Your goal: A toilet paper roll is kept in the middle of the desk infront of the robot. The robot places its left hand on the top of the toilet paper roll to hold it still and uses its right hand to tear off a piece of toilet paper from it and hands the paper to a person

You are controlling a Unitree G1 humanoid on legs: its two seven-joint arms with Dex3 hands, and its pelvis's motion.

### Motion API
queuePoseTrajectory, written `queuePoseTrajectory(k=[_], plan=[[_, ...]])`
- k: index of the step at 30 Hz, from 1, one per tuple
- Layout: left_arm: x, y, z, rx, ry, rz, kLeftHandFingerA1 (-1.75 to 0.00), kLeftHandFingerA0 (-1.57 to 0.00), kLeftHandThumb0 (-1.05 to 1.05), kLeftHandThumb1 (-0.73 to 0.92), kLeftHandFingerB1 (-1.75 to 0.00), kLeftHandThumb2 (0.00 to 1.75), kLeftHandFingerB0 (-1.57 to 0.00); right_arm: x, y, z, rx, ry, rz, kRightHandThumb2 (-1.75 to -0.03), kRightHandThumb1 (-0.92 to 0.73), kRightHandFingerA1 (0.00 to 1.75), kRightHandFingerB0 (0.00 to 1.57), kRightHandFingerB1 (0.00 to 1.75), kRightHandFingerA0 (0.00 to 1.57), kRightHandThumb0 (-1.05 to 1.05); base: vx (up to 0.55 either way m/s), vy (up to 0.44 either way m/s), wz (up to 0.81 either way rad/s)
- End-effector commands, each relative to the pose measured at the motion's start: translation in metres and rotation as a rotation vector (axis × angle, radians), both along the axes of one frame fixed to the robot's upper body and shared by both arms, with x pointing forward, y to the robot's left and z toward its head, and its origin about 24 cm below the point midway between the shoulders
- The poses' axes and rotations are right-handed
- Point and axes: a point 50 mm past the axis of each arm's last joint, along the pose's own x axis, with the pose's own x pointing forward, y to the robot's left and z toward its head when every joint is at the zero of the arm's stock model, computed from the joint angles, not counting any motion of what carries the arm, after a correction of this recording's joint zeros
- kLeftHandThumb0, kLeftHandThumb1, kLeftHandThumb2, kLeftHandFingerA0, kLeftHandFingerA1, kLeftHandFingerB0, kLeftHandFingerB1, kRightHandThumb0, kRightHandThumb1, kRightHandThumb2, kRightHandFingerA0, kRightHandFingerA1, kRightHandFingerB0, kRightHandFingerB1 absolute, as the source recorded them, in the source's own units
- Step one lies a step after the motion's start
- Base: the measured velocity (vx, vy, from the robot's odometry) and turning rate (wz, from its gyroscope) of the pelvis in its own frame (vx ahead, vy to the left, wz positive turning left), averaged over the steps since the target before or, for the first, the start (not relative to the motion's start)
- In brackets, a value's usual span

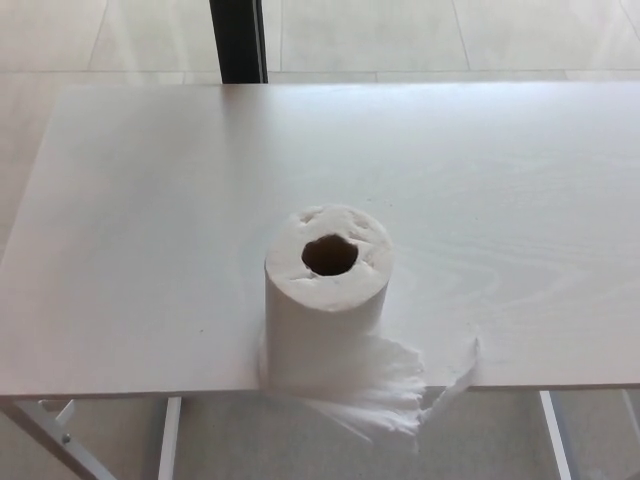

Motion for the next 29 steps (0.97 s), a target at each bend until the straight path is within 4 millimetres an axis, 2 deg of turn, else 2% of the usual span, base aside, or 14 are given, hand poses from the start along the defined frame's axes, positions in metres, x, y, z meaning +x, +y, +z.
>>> queuePoseTrajectory(k=[1,2,10,12,13,14,15,16,18,19,21,25,26,29], plan=[[-0.011,0.034,-0.024,-0.078,0.41,0.02,-0.71,-0.57,-0.4,0.56,-0.61,0.95,-0.48,-0.002,-0.02,-0.018,0.35,0.044,-0.123,-0.59,-0.64,0.65,0.58,0.5,0.7,-0.39,0.0,0.0,0.0],[-0.001,0.032,-0.025,-0.095,0.397,0.011,-0.61,-0.57,-0.38,0.7,-0.49,0.61,-0.52,0.003,-0.02,-0.019,0.321,0.133,-0.078,-0.59,-0.68,0.59,0.53,0.46,0.69,-0.42,0.0,0.0,0.0],[0.034,0.009,-0.049,-0.176,0.409,-0.062,-0.56,-0.6,-0.41,0.69,-0.48,0.6,-0.57,0.028,-0.015,-0.024,0.219,0.41,0.137,-0.6,-0.68,0.58,0.59,0.47,0.65,-0.44,0.0,0.0,0.0],[0.034,-0.005,-0.057,-0.187,0.552,-0.284,-0.56,-0.59,-0.4,0.69,-0.47,0.6,-0.55,0.023,-0.01,-0.03,0.252,0.398,0.221,-0.6,-0.68,0.54,0.54,0.42,0.67,-0.43,0.0,0.0,0.0],[0.03,-0.004,-0.058,-0.196,0.553,-0.269,-0.7,-0.63,-0.37,0.52,-0.59,0.94,-0.45,0.021,-0.009,-0.032,0.274,0.35,0.225,-0.6,-0.66,0.56,0.59,0.44,0.73,-0.44,0.0,0.0,0.0],[0.026,-0.002,-0.058,-0.203,0.55,-0.254,-0.56,-0.66,-0.42,0.68,-0.46,0.61,-0.54,0.018,-0.008,-0.032,0.285,0.315,0.225,-0.6,-0.66,0.59,0.59,0.45,0.74,-0.47,0.0,0.0,0.0],[0.022,0.001,-0.057,-0.205,0.544,-0.239,-0.71,-0.61,-0.37,0.53,-0.6,0.96,-0.42,0.015,-0.008,-0.031,0.297,0.272,0.216,-0.6,-0.66,0.57,0.57,0.45,0.69,-0.48,0.0,0.0,0.0],[0.017,0.004,-0.055,-0.196,0.545,-0.221,-0.58,-0.61,-0.43,0.71,-0.46,0.6,-0.51,0.011,-0.01,-0.03,0.315,0.224,0.178,-0.6,-0.67,0.58,0.6,0.46,0.71,-0.48,0.0,0.0,0.0],[0.013,0.006,-0.054,-0.188,0.547,-0.202,-0.58,-0.61,-0.43,0.71,-0.46,0.6,-0.51,0.007,-0.013,-0.028,0.332,0.184,0.133,-0.6,-0.67,0.58,0.6,0.46,0.71,-0.48,0.0,0.0,0.0],[0.013,0.007,-0.055,-0.19,0.532,-0.176,-0.71,-0.63,-0.44,0.54,-0.59,0.95,-0.43,0.006,-0.014,-0.026,0.326,0.183,0.126,-0.61,-0.68,0.58,0.55,0.45,0.69,-0.49,0.0,0.0,0.0],[0.012,0.008,-0.056,-0.213,0.488,-0.139,-0.71,-0.62,-0.43,0.54,-0.58,0.96,-0.42,0.003,-0.017,-0.022,0.321,0.163,0.108,-0.6,-0.68,0.56,0.56,0.44,0.67,-0.49,0.0,0.0,0.0],[0.015,0.008,-0.055,-0.232,0.459,-0.125,-0.7,-0.62,-0.43,0.53,-0.59,0.94,-0.43,0.007,-0.016,-0.026,0.37,0.22,0.116,-0.59,-0.64,0.51,0.58,0.45,0.6,-0.49,0.0,0.0,0.0],[0.015,0.008,-0.054,-0.229,0.459,-0.141,-0.57,-0.61,-0.45,0.68,-0.47,0.6,-0.53,0.008,-0.014,-0.027,0.377,0.269,0.151,-0.6,-0.66,0.51,0.56,0.43,0.36,-0.51,0.0,0.0,0.0],[0.016,0.008,-0.055,-0.218,0.469,-0.151,-0.55,-0.61,-0.43,0.68,-0.45,0.6,-0.5,0.009,-0.014,-0.027,0.382,0.345,0.192,-0.6,-0.67,0.46,0.47,0.4,0.31,-0.55,0.0,0.0,0.0]])
